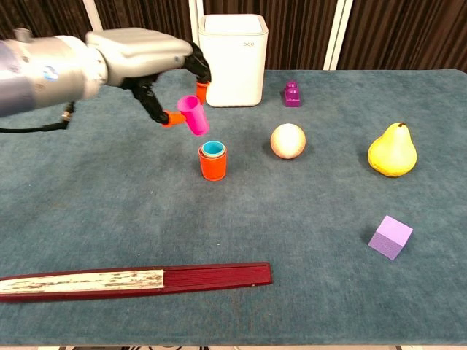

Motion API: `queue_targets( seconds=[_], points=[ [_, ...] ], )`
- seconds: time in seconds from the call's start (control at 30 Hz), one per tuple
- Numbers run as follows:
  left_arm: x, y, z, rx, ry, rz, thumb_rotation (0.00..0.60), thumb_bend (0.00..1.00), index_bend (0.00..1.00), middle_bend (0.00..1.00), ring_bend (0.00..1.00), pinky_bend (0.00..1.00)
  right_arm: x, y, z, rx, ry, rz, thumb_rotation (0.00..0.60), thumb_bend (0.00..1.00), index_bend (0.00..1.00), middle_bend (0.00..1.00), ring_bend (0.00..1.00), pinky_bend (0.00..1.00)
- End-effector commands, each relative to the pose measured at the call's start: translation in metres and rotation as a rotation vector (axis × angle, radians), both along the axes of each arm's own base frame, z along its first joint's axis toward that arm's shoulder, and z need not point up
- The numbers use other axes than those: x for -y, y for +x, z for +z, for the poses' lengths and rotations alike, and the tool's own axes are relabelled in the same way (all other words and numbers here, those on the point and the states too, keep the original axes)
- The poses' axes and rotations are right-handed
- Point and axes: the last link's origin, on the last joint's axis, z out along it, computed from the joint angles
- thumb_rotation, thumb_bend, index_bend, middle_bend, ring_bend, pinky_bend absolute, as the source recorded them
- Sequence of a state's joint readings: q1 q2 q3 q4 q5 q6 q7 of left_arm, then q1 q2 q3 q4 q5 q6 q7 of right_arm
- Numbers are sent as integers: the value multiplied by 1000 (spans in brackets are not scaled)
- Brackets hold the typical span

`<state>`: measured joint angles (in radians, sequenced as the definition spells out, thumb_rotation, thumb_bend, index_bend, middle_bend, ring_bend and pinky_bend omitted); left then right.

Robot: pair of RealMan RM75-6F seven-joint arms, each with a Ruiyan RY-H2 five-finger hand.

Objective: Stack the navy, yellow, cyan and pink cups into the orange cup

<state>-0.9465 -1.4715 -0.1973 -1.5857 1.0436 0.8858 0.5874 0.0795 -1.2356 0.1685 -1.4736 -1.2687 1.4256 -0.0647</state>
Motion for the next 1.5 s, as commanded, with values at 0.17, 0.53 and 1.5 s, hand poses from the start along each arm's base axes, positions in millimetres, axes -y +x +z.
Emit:
queue_targets(
  seconds=[0.17,0.53,1.5],
  points=[
    [-4,4,-16,-16,-12,11,600,359,473,198,0,0,0,0,1,1,-3,-1,600,430,59,0,44,0],
    [-5,5,-28,-33,-18,-1,600,359,474,200,0,0,0,-1,1,1,-4,-1,600,431,59,0,44,0],
    [4,11,2,-25,3,-3,600,253,98,91,0,0,-2,2,3,15,-17,5,600,430,59,0,44,0]
  ],
)
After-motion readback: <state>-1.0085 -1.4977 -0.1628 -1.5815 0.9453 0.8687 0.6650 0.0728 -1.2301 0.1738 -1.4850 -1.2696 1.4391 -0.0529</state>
